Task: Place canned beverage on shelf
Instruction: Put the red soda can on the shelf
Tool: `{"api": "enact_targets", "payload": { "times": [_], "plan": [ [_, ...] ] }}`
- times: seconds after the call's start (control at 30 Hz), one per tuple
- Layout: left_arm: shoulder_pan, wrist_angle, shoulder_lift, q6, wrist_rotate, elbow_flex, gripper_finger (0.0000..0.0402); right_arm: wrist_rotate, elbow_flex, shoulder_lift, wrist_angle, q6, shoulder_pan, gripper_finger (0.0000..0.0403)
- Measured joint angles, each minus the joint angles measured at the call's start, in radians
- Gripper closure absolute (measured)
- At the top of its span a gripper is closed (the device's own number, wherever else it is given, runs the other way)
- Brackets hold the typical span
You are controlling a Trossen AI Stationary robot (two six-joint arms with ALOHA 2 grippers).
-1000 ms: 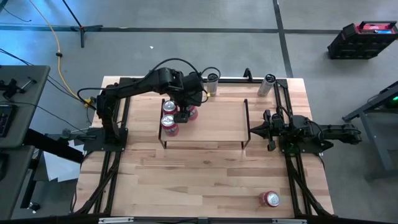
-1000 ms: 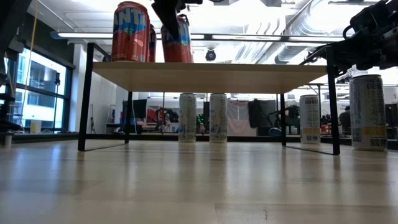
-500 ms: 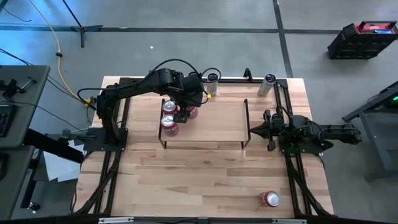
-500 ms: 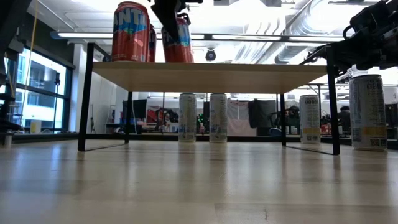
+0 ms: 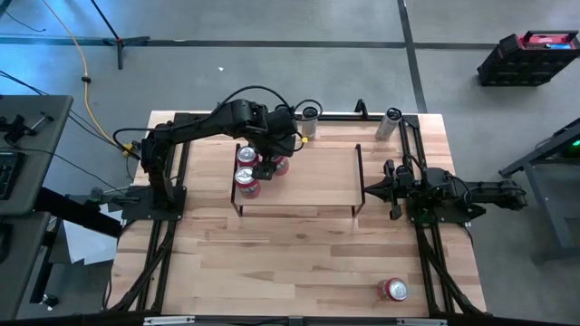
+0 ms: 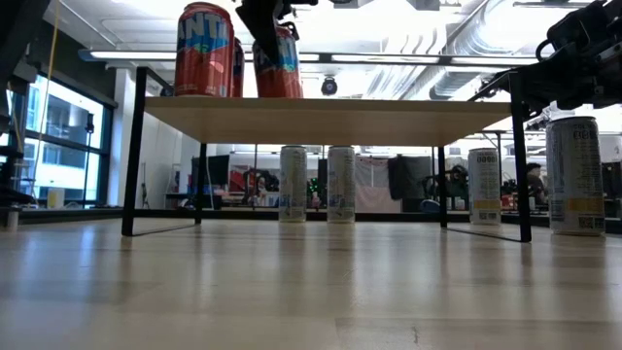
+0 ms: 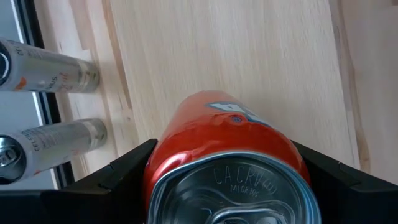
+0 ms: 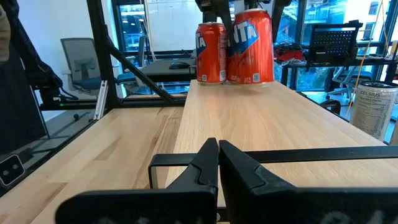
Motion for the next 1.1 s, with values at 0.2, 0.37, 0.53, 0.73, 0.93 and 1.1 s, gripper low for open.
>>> {"api": "enact_targets", "payload": {
  "times": [0.2, 0.37, 0.53, 0.73, 0.93, 1.1],
  "plan": [
    [0.000, 0.002, 0.023, -0.007, 0.006, 0.001, 0.0114, 0.000, 0.000, 0.000, 0.000, 0.000, 0.000, 0.0402],
    [-0.003, 0.006, 0.028, -0.007, 0.007, 0.003, 0.0109, 0.000, 0.000, 0.000, 0.000, 0.000, 0.000, 0.0402],
    [-0.004, 0.020, 0.029, -0.027, -0.010, 0.001, 0.0084, 0.000, 0.000, 0.000, 0.000, 0.000, 0.000, 0.0402],
    [-0.003, 0.020, 0.029, -0.034, -0.027, 0.000, 0.0056, 0.000, 0.000, 0.000, 0.000, 0.000, 0.000, 0.0402],
    [-0.003, 0.020, 0.027, -0.035, -0.027, 0.000, 0.0047, 0.000, 0.000, 0.000, 0.000, 0.000, 0.000, 0.0402],
    [-0.009, 0.015, 0.025, -0.034, -0.027, 0.022, 0.0046, 0.000, 0.000, 0.000, 0.000, 0.000, 0.000, 0.0402]
  ]
}}
